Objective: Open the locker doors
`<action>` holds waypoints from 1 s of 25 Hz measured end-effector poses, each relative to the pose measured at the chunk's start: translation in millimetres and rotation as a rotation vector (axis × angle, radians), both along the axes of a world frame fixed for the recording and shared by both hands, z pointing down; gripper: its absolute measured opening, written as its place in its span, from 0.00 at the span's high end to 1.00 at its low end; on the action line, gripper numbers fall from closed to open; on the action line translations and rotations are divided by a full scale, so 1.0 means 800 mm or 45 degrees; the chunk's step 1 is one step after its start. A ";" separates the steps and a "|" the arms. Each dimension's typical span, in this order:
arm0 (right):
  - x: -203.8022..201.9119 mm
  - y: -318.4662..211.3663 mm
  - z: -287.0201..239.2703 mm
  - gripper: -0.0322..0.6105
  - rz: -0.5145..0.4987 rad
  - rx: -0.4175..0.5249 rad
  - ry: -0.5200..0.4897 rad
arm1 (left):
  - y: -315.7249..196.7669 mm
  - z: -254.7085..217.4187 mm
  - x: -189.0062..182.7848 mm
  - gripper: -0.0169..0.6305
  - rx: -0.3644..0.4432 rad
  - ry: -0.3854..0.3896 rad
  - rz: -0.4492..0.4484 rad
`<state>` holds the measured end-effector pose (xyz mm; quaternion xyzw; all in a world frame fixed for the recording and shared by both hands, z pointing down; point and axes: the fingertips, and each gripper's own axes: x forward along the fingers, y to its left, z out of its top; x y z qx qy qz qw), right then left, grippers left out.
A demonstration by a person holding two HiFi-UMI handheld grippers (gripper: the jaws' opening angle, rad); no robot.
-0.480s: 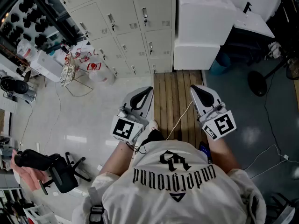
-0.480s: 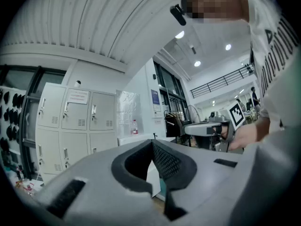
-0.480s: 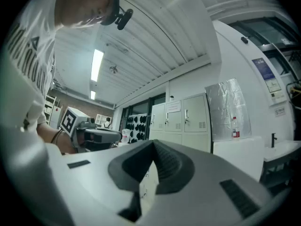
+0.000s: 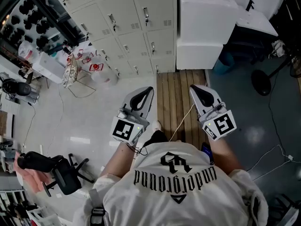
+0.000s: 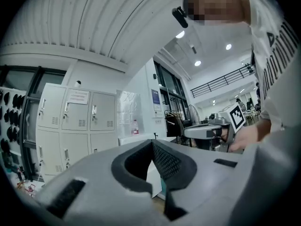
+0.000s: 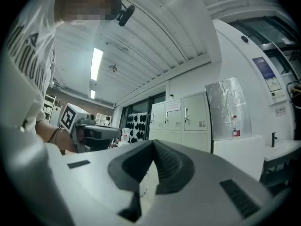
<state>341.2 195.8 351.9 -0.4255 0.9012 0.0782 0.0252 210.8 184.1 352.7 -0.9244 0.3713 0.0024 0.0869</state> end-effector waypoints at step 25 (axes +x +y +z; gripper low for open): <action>-0.051 -0.221 0.005 0.67 -0.010 -0.076 0.036 | -0.206 0.011 -0.046 0.96 -0.023 -0.023 -0.014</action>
